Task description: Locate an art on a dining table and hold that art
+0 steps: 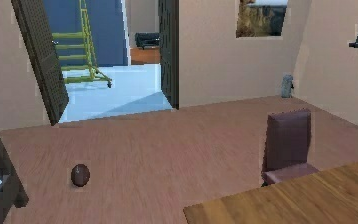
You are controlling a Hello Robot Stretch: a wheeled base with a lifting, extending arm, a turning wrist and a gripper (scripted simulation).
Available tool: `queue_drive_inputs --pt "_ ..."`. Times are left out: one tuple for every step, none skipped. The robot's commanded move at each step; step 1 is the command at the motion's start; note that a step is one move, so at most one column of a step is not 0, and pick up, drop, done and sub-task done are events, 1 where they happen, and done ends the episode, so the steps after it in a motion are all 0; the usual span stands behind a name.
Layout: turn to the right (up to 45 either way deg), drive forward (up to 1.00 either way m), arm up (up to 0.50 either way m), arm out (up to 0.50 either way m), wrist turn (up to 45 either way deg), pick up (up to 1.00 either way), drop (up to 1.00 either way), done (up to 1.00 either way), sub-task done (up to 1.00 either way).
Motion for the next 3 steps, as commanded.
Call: queue_drive_inputs --pt "0.0 0.00 0.00 0.50 0.0 0.00 0.00 0.00 0.00" --pt "0.0 0.00 0.00 0.00 45.0 0.00 0.00 0.00 0.00" --pt "0.0 0.00 0.00 0.00 45.0 0.00 0.00 0.00 0.00"
